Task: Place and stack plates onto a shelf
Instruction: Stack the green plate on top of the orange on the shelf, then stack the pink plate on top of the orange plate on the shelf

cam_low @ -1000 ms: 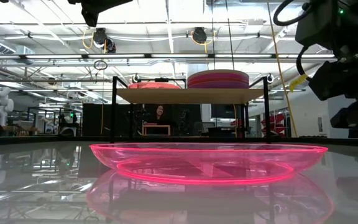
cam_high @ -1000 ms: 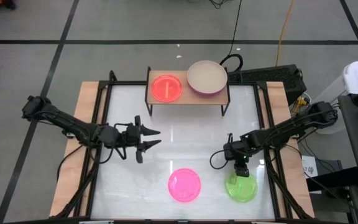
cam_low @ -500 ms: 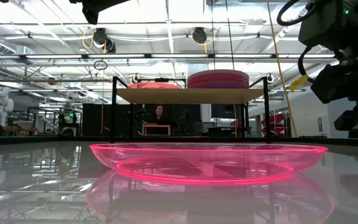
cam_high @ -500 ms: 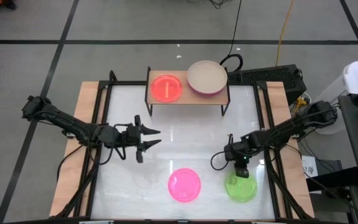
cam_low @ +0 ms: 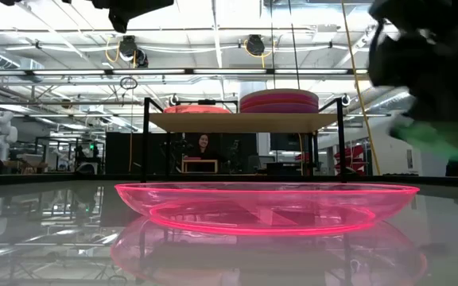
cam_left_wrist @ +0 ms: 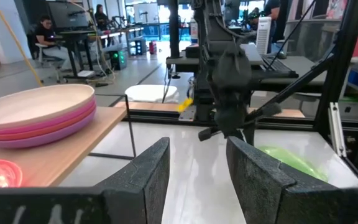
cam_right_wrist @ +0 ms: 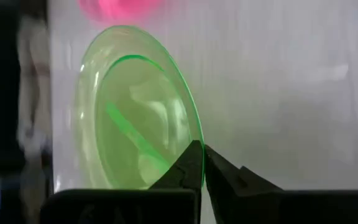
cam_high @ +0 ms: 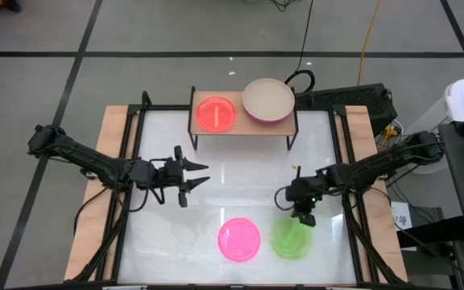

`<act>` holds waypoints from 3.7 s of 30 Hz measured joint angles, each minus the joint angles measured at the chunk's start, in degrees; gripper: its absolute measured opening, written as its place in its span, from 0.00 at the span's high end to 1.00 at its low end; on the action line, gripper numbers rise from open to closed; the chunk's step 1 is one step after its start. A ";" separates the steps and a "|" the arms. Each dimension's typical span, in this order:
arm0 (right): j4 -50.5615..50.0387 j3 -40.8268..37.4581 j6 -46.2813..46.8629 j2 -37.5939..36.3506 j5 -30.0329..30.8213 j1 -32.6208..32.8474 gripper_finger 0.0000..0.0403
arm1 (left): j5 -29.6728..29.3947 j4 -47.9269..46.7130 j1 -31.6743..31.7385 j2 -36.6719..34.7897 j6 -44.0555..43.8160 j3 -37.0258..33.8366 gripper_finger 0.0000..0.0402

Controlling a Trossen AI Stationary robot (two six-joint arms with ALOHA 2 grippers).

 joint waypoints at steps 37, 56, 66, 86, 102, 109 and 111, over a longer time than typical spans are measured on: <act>18.38 36.34 -17.87 18.08 15.26 -39.10 1.00 | -9.27 10.62 1.63 -0.31 14.70 -0.04 0.59; 7.86 55.09 -22.42 33.49 13.83 -46.17 1.00 | -10.79 10.21 2.81 -1.79 20.38 -0.04 0.59; 10.33 55.09 -24.98 33.39 15.41 -46.06 0.81 | -10.80 12.59 2.97 -1.79 20.66 -0.04 0.59; 16.93 34.78 -40.86 3.51 18.06 -20.74 0.67 | 1.19 -20.61 -2.97 5.60 22.10 8.75 0.59; 49.86 3.73 -43.35 -9.66 36.63 7.18 0.67 | 3.51 -29.91 -15.17 35.71 45.88 19.70 0.59; 49.69 3.73 -45.79 -9.71 42.66 8.91 0.67 | 5.63 -29.57 -16.77 40.26 46.84 21.05 0.59; 49.61 3.74 -45.79 -9.70 42.67 8.89 0.67 | 6.78 -28.91 -16.81 40.83 46.98 21.07 0.59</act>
